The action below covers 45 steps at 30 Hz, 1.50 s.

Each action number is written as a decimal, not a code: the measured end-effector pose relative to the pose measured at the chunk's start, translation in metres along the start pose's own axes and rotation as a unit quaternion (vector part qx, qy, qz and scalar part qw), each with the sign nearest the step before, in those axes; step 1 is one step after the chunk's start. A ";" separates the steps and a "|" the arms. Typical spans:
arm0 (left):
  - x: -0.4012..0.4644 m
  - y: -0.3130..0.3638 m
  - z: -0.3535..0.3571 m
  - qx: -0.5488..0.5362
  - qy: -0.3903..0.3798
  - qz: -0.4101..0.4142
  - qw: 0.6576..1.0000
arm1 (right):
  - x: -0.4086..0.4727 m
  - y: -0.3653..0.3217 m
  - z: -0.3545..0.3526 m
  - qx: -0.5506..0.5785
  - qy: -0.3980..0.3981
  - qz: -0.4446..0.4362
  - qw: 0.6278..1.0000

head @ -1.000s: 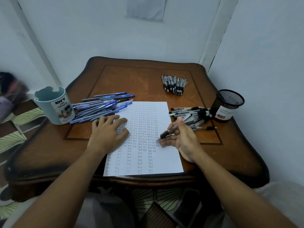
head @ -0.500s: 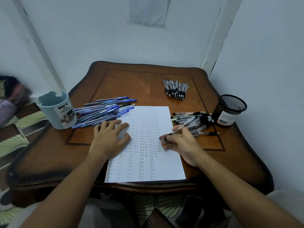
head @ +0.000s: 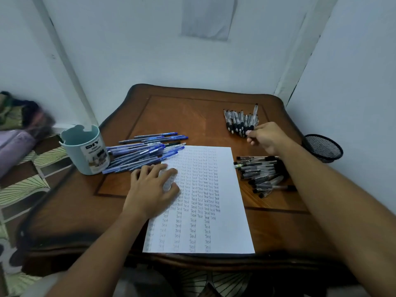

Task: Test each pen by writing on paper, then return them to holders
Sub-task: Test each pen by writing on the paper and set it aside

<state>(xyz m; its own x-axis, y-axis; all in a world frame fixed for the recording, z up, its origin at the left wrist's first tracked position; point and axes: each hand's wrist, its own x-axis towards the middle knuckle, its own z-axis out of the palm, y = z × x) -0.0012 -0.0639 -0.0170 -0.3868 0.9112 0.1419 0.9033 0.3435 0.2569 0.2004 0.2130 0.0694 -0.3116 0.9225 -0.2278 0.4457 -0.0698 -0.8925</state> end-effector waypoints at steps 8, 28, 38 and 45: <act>0.001 -0.003 0.002 0.015 -0.009 -0.003 1.000 | 0.048 0.004 0.011 -0.086 0.072 -0.012 0.994; 0.001 -0.005 0.002 0.000 -0.003 -0.006 1.000 | 0.011 0.007 -0.008 -0.276 -0.035 -0.095 0.956; 0.001 -0.005 0.002 0.013 -0.011 -0.008 1.000 | -0.008 0.020 -0.005 -0.496 -0.133 -0.108 0.851; 0.002 -0.005 0.002 0.008 -0.006 -0.006 1.000 | -0.004 0.027 -0.007 -0.518 -0.117 -0.129 0.838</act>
<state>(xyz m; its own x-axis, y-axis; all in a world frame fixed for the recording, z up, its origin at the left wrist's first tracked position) -0.0056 -0.0630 -0.0201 -0.3949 0.9100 0.1266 0.9019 0.3576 0.2425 0.2198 0.2100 0.0491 -0.6119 0.7482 -0.2565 0.7892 0.5992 -0.1346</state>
